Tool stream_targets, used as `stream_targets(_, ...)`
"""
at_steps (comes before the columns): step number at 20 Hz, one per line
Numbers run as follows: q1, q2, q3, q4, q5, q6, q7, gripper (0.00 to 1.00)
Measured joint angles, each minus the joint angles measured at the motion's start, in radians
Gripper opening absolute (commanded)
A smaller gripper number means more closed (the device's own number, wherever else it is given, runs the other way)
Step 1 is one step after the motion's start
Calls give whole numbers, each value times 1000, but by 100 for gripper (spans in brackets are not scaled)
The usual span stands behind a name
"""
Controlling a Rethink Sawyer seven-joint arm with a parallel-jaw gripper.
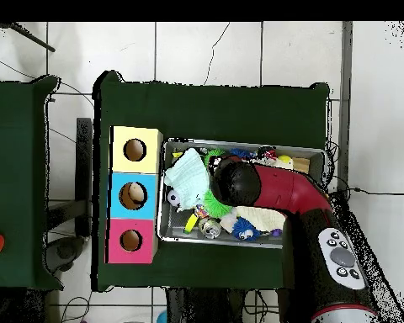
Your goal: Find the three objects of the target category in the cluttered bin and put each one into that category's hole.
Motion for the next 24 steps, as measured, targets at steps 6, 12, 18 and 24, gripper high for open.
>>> stream_targets(6,0,-1,0,0,0,0,0,100)
stream_targets(12,5,-9,0,0,0,0,0,100)
stream_targets(18,37,-31,-2,0,0,0,0,100)
stream_targets(24,91,-52,-14,-1,0,0,0,100)
